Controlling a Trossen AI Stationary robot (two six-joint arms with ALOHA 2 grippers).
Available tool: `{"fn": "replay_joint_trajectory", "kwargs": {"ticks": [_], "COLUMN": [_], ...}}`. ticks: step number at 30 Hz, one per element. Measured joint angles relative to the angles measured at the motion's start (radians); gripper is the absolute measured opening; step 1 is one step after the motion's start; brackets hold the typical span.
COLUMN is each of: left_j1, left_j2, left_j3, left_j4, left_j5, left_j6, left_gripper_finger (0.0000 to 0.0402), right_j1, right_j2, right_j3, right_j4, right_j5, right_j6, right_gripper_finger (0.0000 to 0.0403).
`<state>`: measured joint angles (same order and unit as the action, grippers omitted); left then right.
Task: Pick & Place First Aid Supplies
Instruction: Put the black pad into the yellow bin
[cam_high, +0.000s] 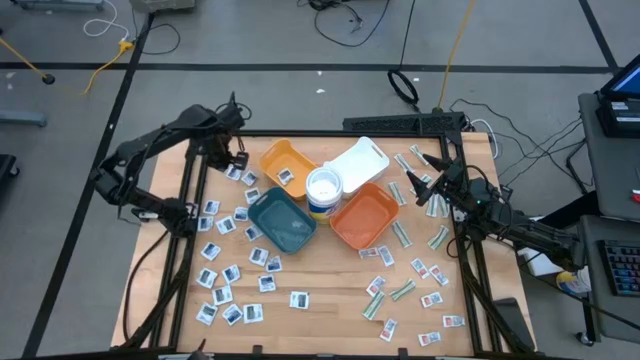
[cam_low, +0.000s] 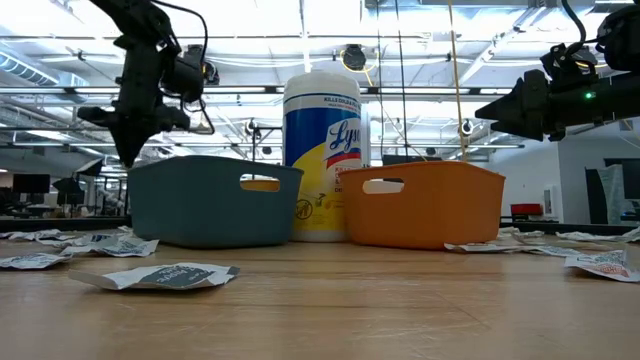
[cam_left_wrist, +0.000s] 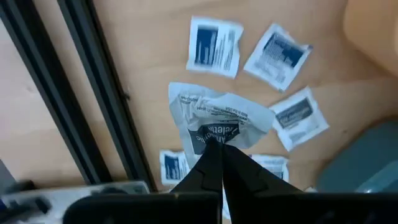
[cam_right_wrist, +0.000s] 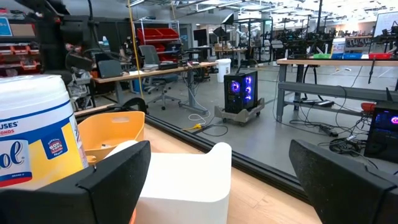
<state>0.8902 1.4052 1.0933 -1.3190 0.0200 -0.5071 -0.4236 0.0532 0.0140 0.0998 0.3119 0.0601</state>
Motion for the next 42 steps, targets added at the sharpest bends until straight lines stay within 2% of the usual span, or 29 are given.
{"fn": "replay_joint_trajectory", "kwargs": {"ticks": [5, 10, 20, 27, 32, 36, 42], "left_j1": [0.003, -0.034, -0.121, -0.191, -0.229, -0.253, -0.300], "left_j2": [0.032, 0.155, 0.421, 0.562, 0.648, 0.670, 0.688], "left_j3": [0.066, 0.196, 0.507, 0.702, 0.819, 0.848, 0.772], "left_j4": [-0.027, -0.025, -0.132, -0.198, -0.250, -0.235, -0.146], "left_j5": [0.005, 0.006, 0.004, 0.005, 0.003, 0.003, 0.003], "left_j6": [0.066, 0.138, 0.332, 0.494, 0.539, 0.547, 0.539], "left_gripper_finger": [0.0000, 0.0000, 0.0000, 0.0000, 0.0000, 0.0000, 0.0000], "right_j1": [0.000, 0.000, 0.000, 0.000, 0.000, 0.000, 0.000], "right_j2": [0.000, 0.000, 0.000, 0.000, 0.000, 0.000, 0.000], "right_j3": [0.000, 0.000, 0.000, 0.000, 0.000, 0.000, 0.000], "right_j4": [0.000, 0.000, 0.000, 0.000, 0.000, 0.000, 0.000], "right_j5": [0.000, 0.000, 0.000, 0.000, 0.000, 0.000, 0.000], "right_j6": [0.000, 0.000, 0.000, 0.000, 0.000, 0.000, 0.000], "right_gripper_finger": [0.0377, 0.0377, 0.0377, 0.0377, 0.0377, 0.0377, 0.0377]}}
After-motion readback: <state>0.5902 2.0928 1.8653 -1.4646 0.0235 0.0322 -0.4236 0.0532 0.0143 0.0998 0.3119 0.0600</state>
